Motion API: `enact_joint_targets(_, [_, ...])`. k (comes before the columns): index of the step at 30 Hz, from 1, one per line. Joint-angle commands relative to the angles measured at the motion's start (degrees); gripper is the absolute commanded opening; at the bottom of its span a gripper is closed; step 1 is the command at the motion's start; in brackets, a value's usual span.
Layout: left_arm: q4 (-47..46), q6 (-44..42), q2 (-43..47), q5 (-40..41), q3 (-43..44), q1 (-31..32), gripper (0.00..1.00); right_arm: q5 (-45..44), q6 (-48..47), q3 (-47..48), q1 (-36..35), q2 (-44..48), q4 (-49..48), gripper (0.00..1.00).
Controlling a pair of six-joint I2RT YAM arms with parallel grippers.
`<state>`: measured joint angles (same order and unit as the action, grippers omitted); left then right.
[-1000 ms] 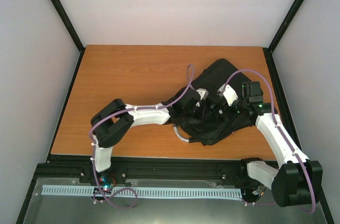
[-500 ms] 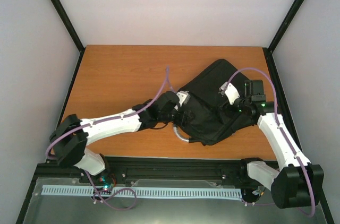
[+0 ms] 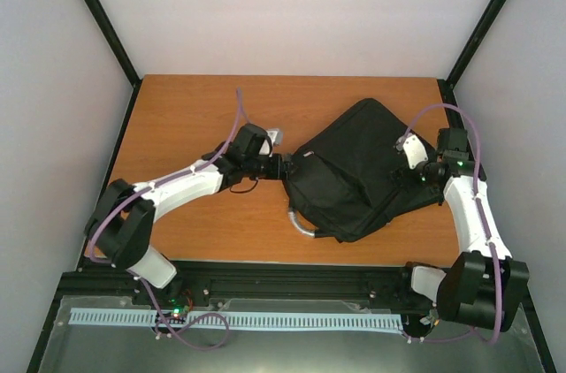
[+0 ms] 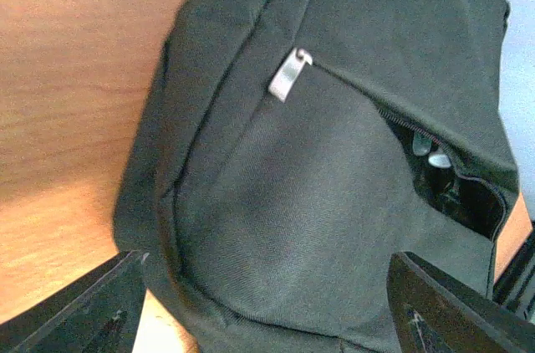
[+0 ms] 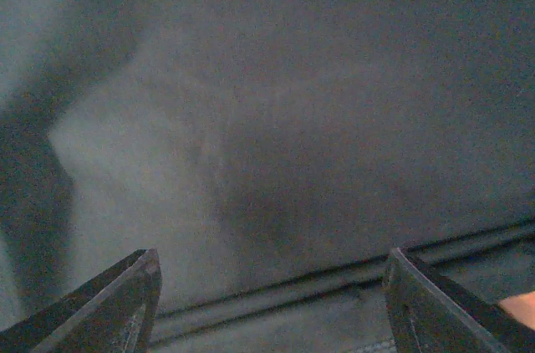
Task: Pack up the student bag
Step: Adjust the student bag at the center of the board.
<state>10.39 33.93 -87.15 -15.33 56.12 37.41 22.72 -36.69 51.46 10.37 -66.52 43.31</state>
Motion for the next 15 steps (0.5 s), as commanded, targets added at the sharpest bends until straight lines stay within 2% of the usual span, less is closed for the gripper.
enact_joint_targets(1, [-2.2,2.5,-4.5,-6.6,3.3,0.0,0.8,-2.8,-3.6,-2.9,1.0,-0.3,2.4,0.75])
enact_joint_targets(8, [-1.8,2.1,-9.2,-6.2,4.5,0.0,0.64,-6.7,-5.7,-5.7,1.0,-3.0,0.4,0.75])
enact_joint_targets(15, [-3.3,3.6,-8.8,-6.2,2.3,0.0,0.34,-7.6,-5.4,-5.5,0.8,-9.1,-2.0,0.74])
